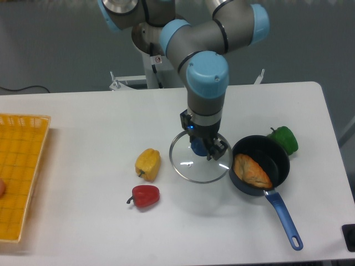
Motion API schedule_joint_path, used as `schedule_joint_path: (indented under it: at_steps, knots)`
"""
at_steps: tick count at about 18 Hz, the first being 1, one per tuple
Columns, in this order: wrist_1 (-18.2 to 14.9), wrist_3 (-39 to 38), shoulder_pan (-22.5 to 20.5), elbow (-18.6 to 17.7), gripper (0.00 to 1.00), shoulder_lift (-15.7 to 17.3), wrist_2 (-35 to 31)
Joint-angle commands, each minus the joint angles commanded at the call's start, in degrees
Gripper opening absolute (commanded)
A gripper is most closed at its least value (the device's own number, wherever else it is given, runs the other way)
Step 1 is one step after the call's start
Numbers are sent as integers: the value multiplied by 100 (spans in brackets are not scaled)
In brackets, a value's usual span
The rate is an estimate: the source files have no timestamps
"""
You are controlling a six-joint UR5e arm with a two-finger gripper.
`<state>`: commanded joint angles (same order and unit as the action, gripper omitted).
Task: Close the pot lid
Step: 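Carry the glass lid by its knob toward the black saucepan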
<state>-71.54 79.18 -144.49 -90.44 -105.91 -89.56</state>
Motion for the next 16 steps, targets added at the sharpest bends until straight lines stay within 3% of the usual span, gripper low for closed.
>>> schedule_joint_path:
  at_steps: [5,9,16]
  knots:
    - [44,536,-246,-17,56,-35,-35]
    - [70,748,-430,-18,56,-97,-421]
    - [325,985,-598,97,56,-422,-606]
